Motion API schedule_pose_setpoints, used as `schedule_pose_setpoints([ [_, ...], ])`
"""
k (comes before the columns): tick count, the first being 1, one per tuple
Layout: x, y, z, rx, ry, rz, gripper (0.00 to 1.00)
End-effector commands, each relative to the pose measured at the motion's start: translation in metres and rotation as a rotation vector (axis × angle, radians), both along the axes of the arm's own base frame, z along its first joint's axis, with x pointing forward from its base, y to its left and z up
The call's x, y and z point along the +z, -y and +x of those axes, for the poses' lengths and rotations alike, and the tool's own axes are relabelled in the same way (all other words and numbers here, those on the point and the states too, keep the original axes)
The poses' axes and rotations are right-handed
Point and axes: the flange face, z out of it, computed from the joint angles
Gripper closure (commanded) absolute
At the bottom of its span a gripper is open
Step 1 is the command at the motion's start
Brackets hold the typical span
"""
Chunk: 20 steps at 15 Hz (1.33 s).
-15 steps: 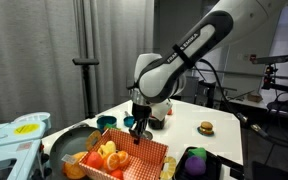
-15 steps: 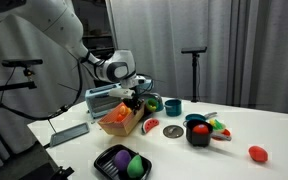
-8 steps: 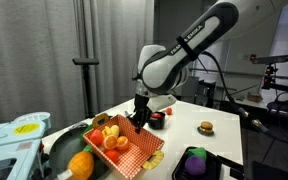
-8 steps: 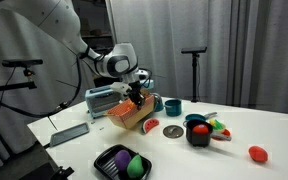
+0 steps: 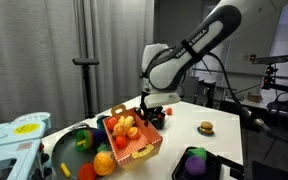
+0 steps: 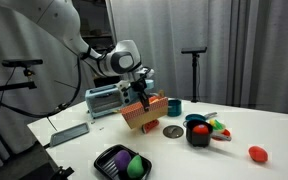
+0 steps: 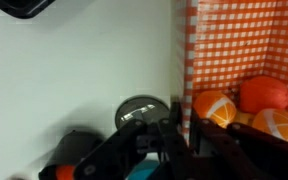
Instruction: Move the basket to the right.
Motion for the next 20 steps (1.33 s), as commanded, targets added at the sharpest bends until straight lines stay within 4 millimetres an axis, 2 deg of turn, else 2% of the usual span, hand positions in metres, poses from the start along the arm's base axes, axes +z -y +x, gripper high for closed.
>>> schedule_pose_setpoints([
  [1,0.017,0.027,-0.006,-0.200,-0.007,-0.035,0.95],
  [4,0.013,0.046,-0.017,-0.367,-0.029,-0.055,0.95],
  [5,0.008,0.039,-0.017,-0.423,-0.036,-0.060,0.95],
  [9,-0.002,0.032,-0.031,-0.644,-0.082,-0.078,0.95],
  [14,-0.003,0.019,-0.049,-0.905,-0.129,-0.095,0.95],
  [20,-0.007,-0.008,-0.077,-0.953,-0.202,-0.175,0.95],
])
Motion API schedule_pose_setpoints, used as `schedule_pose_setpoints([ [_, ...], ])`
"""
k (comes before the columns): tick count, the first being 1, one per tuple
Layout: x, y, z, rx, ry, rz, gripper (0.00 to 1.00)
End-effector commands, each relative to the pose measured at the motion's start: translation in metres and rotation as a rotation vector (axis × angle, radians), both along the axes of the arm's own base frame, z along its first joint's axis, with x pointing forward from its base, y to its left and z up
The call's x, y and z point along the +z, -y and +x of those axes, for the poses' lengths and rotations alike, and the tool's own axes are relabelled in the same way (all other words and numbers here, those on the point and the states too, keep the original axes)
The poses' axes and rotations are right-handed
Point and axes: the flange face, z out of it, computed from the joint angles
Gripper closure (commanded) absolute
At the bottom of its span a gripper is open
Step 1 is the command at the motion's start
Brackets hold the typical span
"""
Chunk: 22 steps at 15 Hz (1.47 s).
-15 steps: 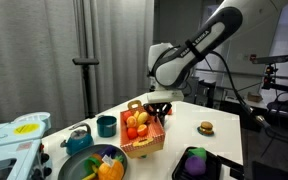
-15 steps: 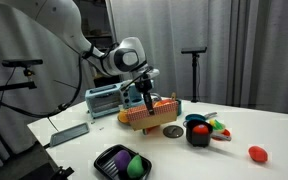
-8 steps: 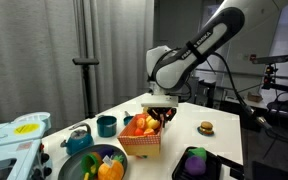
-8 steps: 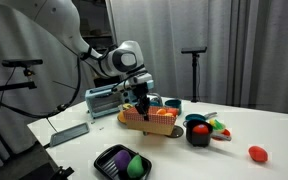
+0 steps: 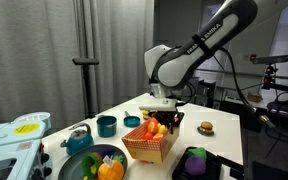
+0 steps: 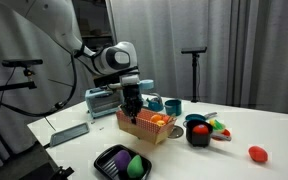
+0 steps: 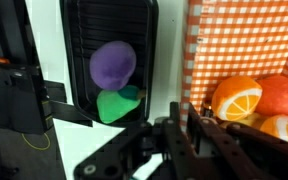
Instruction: Move the basket to the right.
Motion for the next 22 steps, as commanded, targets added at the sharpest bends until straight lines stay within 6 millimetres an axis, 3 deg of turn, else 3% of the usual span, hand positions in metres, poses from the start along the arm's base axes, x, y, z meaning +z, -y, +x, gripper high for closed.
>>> schedule_pose_setpoints([
  [1,0.002,-0.021,-0.023,0.020,-0.045,-0.068,0.95],
  [7,-0.017,-0.039,-0.024,0.126,-0.032,-0.169,0.95],
  [17,-0.035,-0.042,-0.014,0.193,-0.021,-0.192,0.95],
  [18,-0.036,-0.042,-0.014,0.197,-0.023,-0.190,0.54],
  [20,-0.038,-0.041,-0.015,0.214,-0.027,-0.184,0.48],
  [22,-0.044,-0.038,-0.016,0.243,-0.044,-0.168,0.34],
])
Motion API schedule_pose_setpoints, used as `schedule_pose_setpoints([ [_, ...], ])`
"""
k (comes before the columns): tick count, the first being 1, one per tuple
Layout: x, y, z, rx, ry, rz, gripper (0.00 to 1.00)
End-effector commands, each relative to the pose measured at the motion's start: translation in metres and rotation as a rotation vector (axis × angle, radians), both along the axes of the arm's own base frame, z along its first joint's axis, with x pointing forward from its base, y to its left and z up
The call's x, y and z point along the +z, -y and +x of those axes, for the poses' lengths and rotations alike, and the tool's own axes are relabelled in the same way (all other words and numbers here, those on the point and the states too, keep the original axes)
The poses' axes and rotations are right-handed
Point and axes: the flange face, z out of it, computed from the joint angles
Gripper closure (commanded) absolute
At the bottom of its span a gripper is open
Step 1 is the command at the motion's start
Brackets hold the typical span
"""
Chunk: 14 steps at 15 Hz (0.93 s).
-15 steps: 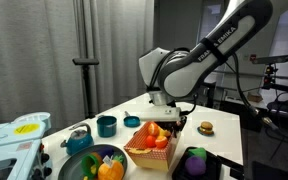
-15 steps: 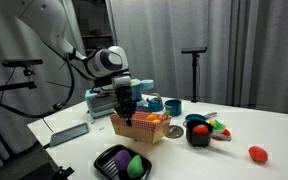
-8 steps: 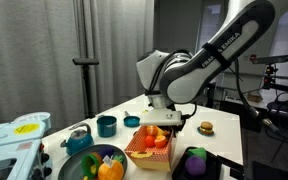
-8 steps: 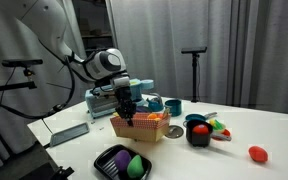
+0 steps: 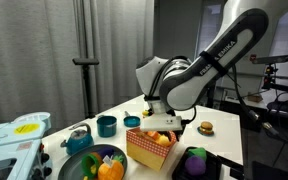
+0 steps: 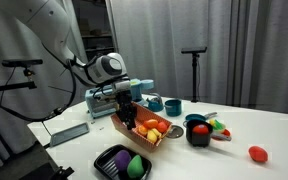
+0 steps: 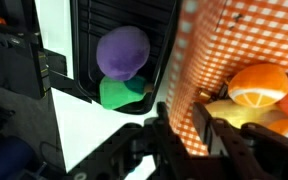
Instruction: Move the basket to the right.
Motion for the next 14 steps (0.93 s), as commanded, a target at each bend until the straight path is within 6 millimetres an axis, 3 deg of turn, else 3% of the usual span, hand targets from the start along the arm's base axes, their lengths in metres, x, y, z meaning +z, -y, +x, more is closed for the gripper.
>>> schedule_pose_setpoints([
  [1,-0.014,0.004,0.000,0.059,-0.017,0.015,0.28],
  [5,-0.012,0.005,0.003,0.127,-0.026,0.039,0.02],
  [10,0.011,0.001,0.011,0.313,0.007,0.064,0.00],
  [11,-0.003,-0.002,0.011,0.235,-0.016,0.063,0.00],
  [14,0.006,-0.002,0.013,0.277,-0.007,0.071,0.00],
])
